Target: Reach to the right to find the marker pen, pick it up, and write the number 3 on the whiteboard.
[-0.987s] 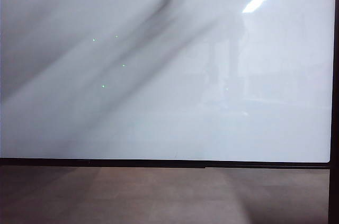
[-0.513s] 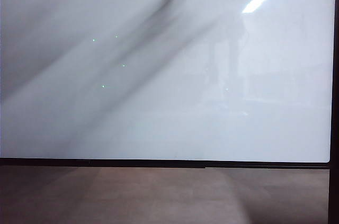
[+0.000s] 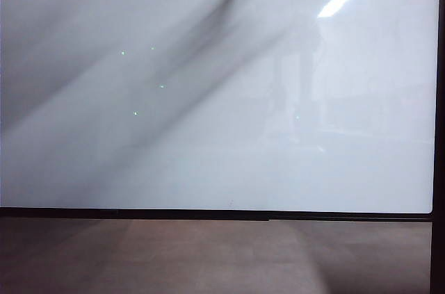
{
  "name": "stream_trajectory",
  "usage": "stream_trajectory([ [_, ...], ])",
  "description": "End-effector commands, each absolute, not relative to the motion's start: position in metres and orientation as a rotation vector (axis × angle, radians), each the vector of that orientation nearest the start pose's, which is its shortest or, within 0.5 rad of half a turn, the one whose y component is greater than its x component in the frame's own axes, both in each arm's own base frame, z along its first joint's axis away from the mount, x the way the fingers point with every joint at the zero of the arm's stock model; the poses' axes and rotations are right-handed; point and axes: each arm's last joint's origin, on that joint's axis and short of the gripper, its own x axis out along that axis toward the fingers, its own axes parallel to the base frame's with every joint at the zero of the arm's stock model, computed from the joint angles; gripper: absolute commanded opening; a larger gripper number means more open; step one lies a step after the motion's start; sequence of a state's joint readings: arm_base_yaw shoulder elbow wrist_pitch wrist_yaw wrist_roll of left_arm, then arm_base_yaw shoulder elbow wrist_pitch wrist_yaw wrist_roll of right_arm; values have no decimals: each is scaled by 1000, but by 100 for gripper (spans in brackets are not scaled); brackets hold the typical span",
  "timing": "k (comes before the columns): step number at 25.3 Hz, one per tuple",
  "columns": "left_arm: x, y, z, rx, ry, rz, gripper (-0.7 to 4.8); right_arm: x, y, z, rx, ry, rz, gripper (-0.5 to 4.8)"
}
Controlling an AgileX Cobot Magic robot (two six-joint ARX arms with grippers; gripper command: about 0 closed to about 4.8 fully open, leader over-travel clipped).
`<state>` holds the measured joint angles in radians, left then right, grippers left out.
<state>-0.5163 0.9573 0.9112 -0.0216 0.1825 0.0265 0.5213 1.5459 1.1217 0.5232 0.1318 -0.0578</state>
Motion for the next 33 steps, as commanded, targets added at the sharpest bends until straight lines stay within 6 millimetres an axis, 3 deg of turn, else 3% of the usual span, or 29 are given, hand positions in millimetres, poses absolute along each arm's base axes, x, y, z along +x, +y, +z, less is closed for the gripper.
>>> stream_trajectory([
  [1,180,-109,364,39,50,-704,-5,308,170,338,-19,-109,330,49],
  [33,180,-109,363,39,53,-704,-5,305,170,331,-54,-5,374,48],
])
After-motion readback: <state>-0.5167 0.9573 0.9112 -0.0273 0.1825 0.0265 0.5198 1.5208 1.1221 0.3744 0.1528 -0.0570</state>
